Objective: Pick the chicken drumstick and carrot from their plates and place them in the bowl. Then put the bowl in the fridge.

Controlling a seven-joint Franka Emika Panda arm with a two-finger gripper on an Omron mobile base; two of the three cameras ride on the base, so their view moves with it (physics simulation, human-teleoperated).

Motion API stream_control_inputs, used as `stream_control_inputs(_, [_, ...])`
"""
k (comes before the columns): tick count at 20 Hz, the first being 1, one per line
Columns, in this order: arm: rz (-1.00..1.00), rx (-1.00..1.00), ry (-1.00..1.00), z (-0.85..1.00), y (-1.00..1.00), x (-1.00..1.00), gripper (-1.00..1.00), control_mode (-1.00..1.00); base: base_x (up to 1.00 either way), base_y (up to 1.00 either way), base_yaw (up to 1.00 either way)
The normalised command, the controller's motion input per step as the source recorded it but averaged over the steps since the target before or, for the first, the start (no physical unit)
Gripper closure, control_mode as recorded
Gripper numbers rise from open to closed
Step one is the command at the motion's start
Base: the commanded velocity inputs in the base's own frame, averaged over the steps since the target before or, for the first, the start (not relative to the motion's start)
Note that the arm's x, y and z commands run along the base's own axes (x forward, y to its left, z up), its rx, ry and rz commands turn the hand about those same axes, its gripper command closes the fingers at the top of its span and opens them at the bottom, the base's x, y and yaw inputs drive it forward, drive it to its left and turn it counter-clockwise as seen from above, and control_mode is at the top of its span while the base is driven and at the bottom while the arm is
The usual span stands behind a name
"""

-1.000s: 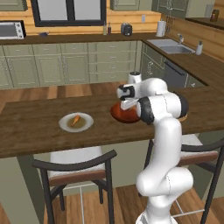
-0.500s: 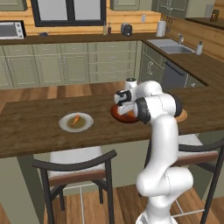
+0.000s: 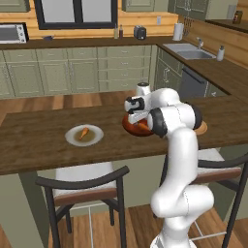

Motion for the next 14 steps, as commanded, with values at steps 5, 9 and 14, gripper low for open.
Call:
stream_control_inputs(5, [-0.04, 0.02, -0.02, 0.62, 0.78, -0.85, -1.0, -1.0, 0.0, 0.0, 0.0])
stream_control_inputs(9, [-0.22, 0.05, 0.0, 0.03, 0.81, -1.0, -1.0, -1.0, 0.0, 0.0, 0.0])
stream_control_inputs(14, [-0.27, 0.02, -0.07, 0.02, 0.99, -0.74, -1.0, -1.0, 0.0, 0.0, 0.0])
